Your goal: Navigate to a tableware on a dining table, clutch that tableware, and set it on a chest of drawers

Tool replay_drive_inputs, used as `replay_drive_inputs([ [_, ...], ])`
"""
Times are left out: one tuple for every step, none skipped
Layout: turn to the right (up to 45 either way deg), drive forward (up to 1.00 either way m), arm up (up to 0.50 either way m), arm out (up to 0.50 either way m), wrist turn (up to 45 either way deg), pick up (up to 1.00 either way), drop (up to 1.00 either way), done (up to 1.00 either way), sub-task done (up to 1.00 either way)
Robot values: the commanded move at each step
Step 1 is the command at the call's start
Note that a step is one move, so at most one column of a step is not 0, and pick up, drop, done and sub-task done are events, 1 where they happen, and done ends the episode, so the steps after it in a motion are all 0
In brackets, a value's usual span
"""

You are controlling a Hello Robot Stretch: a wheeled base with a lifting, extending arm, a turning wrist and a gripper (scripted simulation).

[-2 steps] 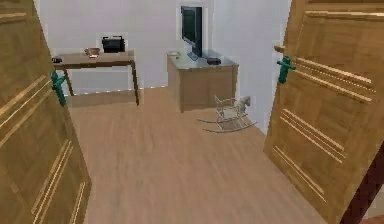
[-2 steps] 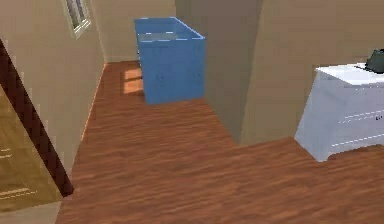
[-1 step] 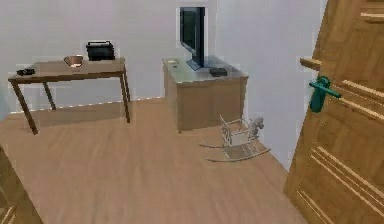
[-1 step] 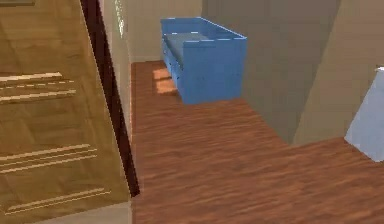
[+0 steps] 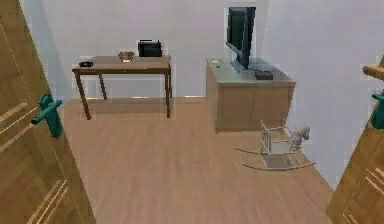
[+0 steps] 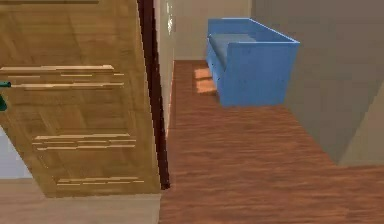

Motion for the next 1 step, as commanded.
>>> replay_drive_inputs([
  [0.0, 1.0, 0.0, 0.0, 0.0, 0.0, 0.0, 0.0, 0.0],
])
